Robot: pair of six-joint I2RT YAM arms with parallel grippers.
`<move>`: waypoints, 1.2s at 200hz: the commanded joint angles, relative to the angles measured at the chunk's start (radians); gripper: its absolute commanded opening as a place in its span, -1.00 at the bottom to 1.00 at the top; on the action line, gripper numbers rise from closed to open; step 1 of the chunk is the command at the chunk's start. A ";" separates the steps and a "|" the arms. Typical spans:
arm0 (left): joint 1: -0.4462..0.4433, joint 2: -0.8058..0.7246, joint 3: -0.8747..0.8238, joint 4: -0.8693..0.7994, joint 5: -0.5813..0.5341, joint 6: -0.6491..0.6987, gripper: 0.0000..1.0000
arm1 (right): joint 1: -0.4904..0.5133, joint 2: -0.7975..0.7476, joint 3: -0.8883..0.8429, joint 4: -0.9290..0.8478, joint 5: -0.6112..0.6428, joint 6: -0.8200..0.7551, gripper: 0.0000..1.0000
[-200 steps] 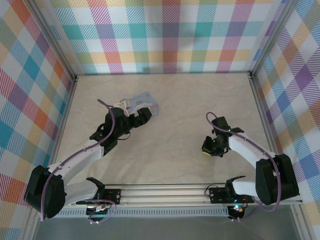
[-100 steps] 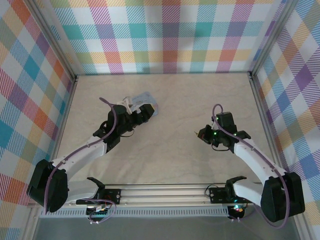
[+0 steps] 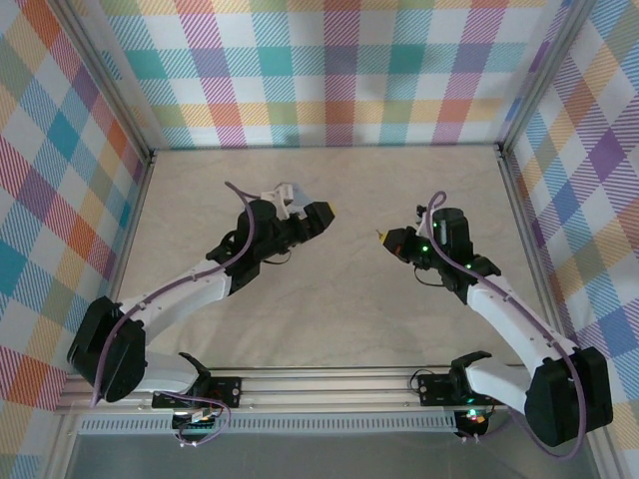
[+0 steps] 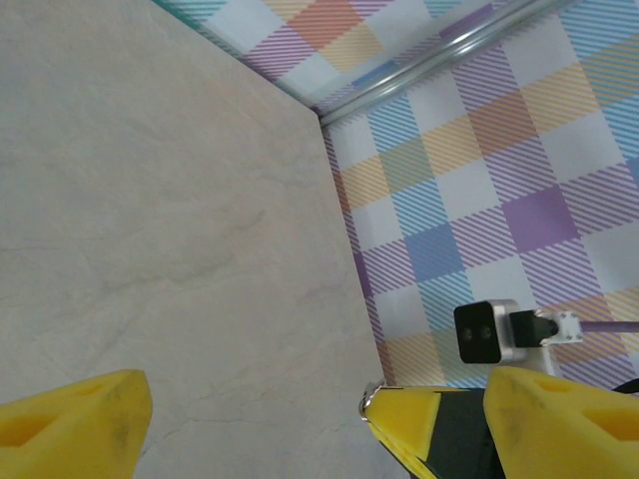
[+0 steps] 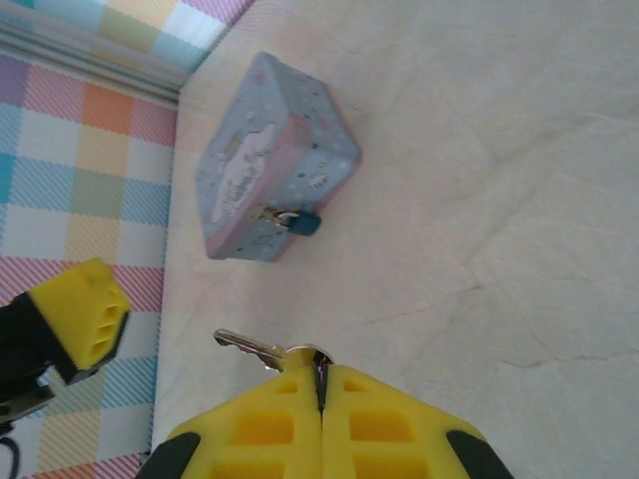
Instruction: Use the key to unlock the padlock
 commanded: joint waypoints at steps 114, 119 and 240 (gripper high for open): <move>-0.102 0.161 0.130 0.081 0.069 -0.023 0.34 | 0.118 0.069 0.093 0.086 0.013 0.022 -1.00; -0.104 0.166 0.134 0.080 0.071 -0.024 0.32 | 0.121 0.071 0.095 0.088 0.014 0.022 -1.00; -0.108 0.200 0.167 0.061 0.092 -0.025 -0.41 | 0.141 0.081 0.115 0.085 0.019 0.035 -1.00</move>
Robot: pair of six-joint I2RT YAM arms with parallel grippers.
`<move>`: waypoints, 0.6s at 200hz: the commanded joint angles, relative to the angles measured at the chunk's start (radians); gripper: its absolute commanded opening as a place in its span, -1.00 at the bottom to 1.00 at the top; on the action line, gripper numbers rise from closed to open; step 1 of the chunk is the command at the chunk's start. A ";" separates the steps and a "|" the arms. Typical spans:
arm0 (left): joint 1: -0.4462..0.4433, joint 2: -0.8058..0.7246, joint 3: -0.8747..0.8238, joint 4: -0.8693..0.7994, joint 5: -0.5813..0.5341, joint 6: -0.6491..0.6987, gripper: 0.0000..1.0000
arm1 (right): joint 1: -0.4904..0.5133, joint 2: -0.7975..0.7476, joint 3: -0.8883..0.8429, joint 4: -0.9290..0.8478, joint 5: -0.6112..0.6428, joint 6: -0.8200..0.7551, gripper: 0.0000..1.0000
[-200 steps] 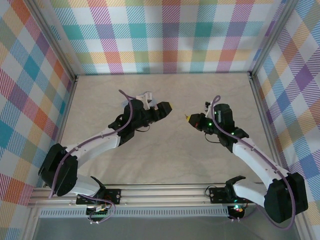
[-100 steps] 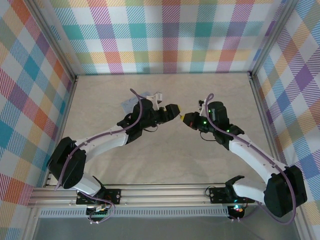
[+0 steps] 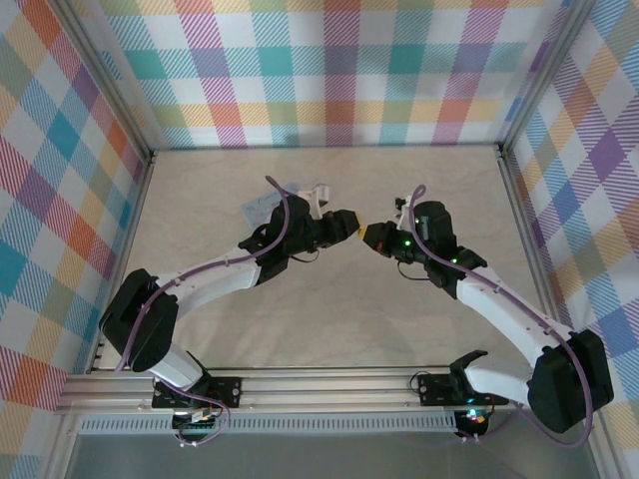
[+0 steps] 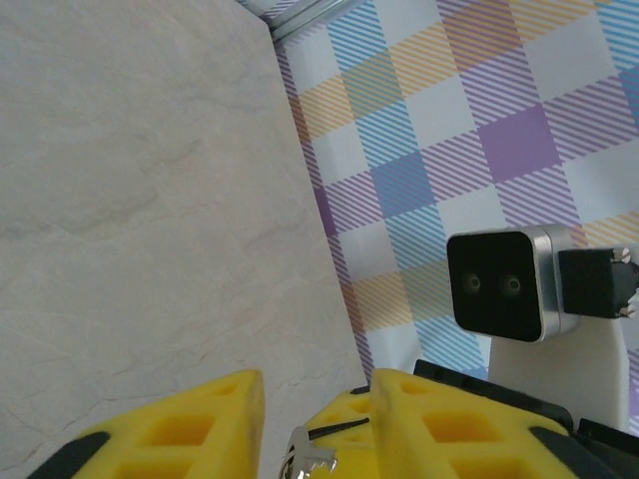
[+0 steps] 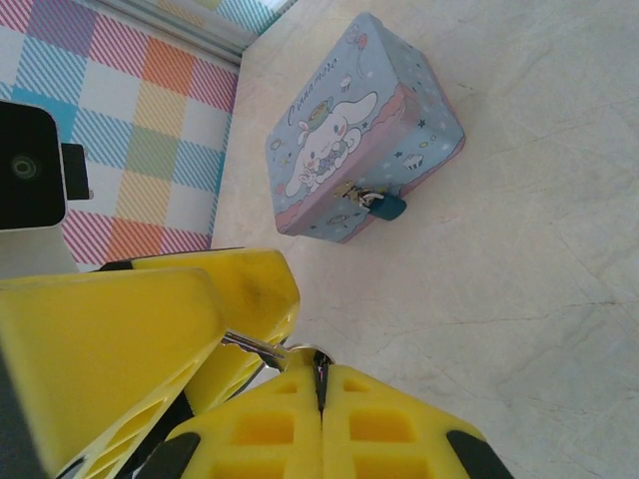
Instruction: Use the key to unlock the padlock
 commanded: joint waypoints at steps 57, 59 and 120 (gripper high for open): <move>-0.010 -0.007 0.040 -0.020 0.004 0.031 -0.70 | 0.015 0.016 0.046 0.020 0.001 0.004 -1.00; -0.010 -0.008 0.040 -0.022 0.003 0.032 -0.71 | 0.015 0.016 0.046 0.020 0.001 0.004 -1.00; -0.010 -0.034 0.037 -0.058 -0.022 0.053 -1.00 | 0.017 0.016 0.046 0.025 -0.007 0.002 -1.00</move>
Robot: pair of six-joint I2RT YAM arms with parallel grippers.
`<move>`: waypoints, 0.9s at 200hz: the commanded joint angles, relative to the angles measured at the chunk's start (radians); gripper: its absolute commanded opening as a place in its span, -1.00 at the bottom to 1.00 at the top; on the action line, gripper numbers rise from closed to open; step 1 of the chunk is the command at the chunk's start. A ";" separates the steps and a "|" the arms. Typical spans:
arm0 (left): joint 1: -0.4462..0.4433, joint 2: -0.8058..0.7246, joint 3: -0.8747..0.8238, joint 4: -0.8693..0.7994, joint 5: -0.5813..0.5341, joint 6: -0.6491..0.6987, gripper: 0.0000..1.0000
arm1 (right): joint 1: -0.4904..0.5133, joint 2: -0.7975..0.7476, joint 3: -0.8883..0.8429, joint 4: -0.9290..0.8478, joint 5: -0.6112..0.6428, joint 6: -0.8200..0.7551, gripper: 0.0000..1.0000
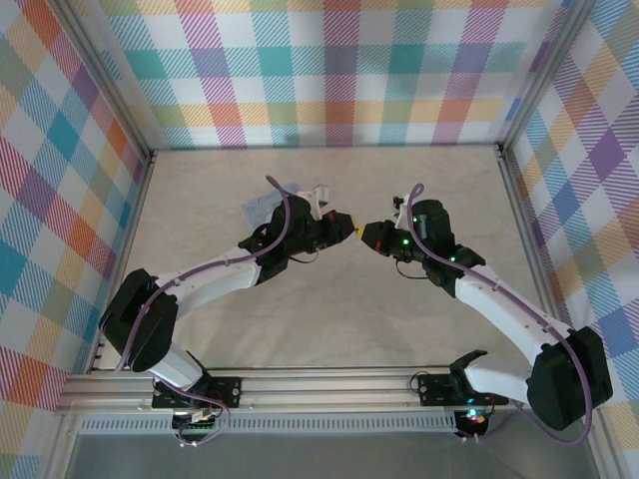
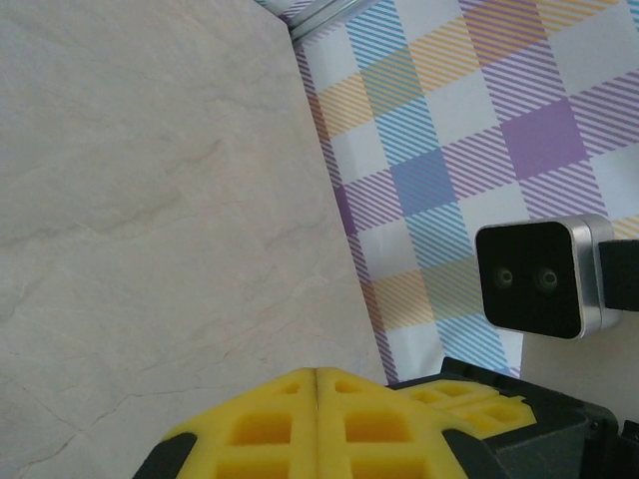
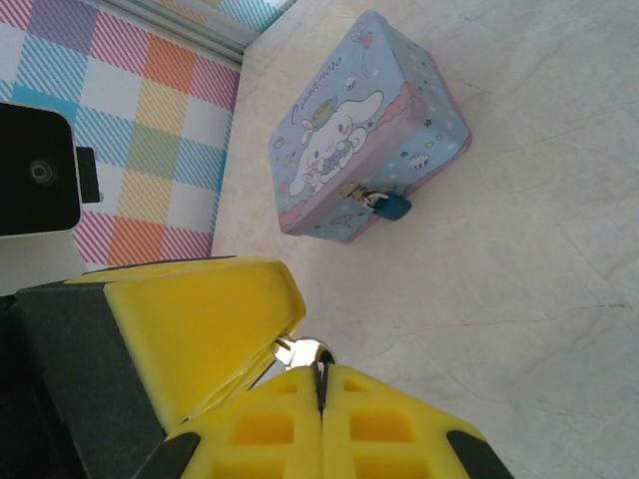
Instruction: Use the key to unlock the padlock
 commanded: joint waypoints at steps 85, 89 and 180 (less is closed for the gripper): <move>-0.006 -0.083 0.016 -0.069 -0.043 0.065 -1.00 | 0.008 -0.023 0.034 0.004 -0.007 -0.059 -0.71; -0.005 -0.087 0.014 -0.070 -0.045 0.065 -1.00 | 0.008 -0.025 0.035 -0.001 -0.006 -0.064 -0.69; 0.098 -0.216 -0.026 -0.182 -0.031 0.157 -1.00 | -0.023 -0.079 0.088 -0.094 -0.029 -0.206 -0.18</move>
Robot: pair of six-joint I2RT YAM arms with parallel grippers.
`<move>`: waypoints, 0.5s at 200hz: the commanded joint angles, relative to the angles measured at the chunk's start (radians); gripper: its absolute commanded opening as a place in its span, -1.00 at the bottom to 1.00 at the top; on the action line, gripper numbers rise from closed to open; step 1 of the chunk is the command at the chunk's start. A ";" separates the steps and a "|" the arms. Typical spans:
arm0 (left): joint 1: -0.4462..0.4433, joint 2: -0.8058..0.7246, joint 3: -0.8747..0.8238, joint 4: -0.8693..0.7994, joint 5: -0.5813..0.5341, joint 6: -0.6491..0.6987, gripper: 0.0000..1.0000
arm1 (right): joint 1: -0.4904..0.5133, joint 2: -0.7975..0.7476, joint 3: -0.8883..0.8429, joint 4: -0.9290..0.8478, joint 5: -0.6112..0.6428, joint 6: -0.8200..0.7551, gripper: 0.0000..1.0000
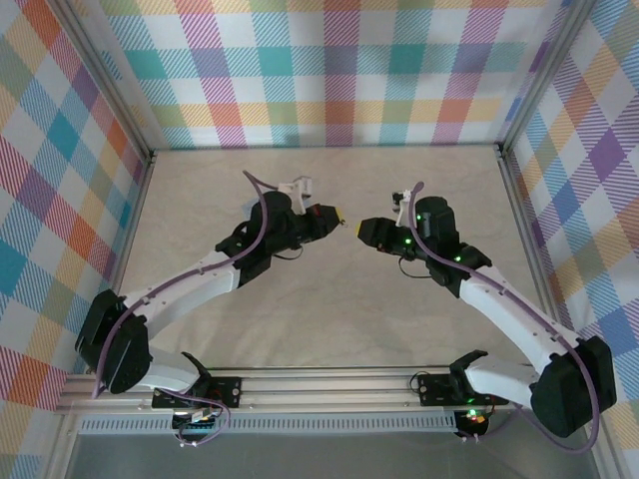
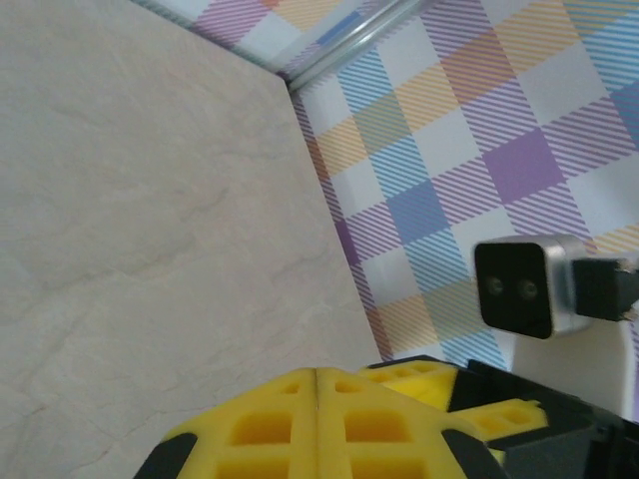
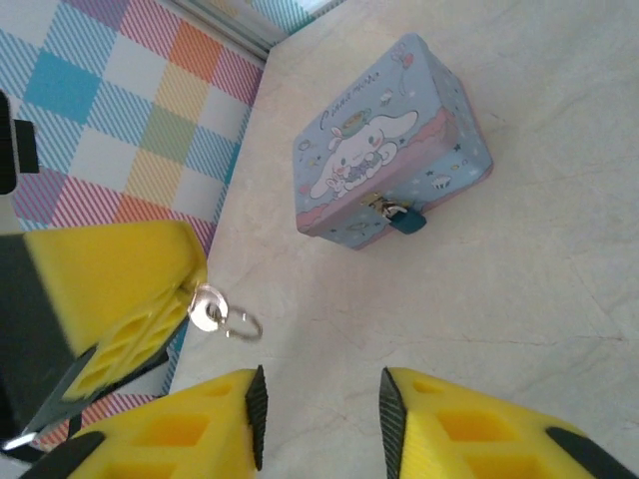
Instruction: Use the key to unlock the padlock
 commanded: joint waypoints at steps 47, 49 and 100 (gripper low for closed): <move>0.077 -0.090 0.046 -0.172 0.094 0.207 -1.00 | -0.107 -0.057 0.045 0.009 -0.240 -0.126 -0.02; 0.077 -0.092 0.048 -0.176 0.099 0.213 -1.00 | -0.111 -0.057 0.045 0.015 -0.252 -0.125 -0.02; 0.080 -0.088 0.122 -0.193 0.272 0.314 -1.00 | -0.149 -0.011 0.038 0.171 -0.532 -0.126 0.02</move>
